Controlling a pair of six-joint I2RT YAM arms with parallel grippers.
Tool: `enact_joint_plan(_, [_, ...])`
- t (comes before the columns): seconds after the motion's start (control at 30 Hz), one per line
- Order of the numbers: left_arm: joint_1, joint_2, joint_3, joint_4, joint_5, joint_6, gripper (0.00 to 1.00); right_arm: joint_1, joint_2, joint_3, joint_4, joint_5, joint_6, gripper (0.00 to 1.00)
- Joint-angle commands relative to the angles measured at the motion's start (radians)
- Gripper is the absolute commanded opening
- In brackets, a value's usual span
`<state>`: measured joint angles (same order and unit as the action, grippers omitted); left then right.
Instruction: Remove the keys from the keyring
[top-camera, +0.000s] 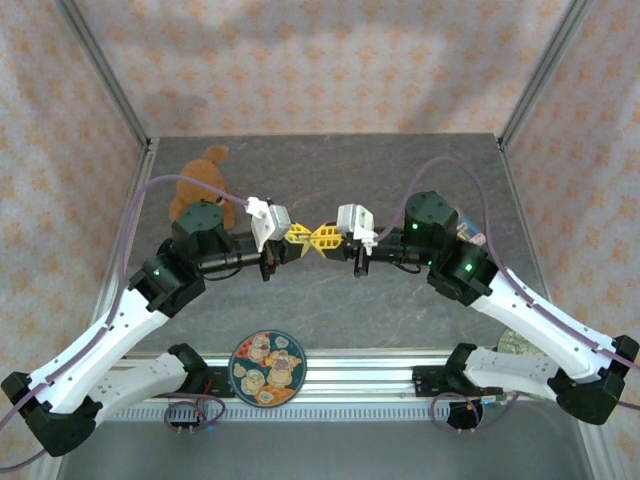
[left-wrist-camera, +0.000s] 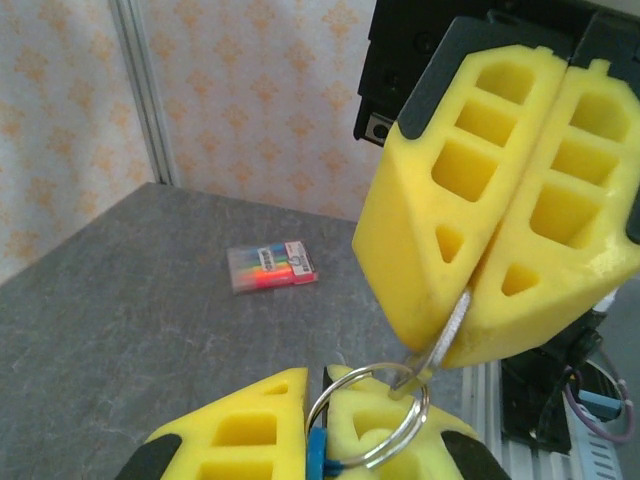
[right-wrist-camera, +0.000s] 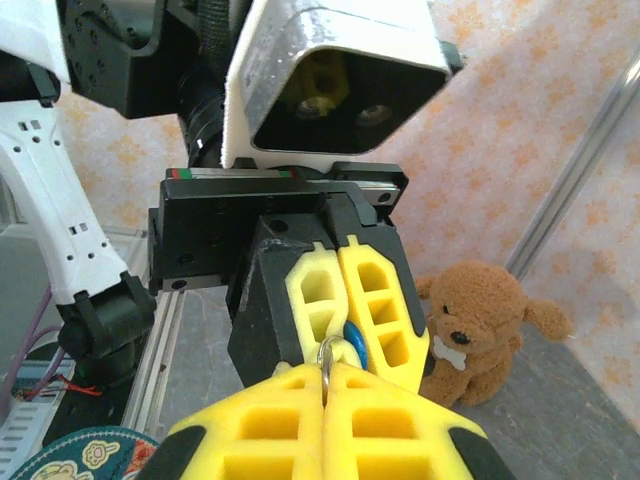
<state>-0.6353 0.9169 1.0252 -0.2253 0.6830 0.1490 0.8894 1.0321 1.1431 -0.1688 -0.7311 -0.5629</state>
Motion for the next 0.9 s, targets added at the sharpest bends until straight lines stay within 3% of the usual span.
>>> enact_joint_plan(0.0, [0.085,0.028,0.063,0.06,-0.215,-0.049,0.0,0.111,0.0,0.02,-0.232,-0.31,-0.051,0.0])
enact_joint_plan(0.87, [0.087,0.042,0.108,-0.032,-0.138,-0.005,0.0,0.236,0.207,0.187,-0.313,-0.455,-0.084,0.0])
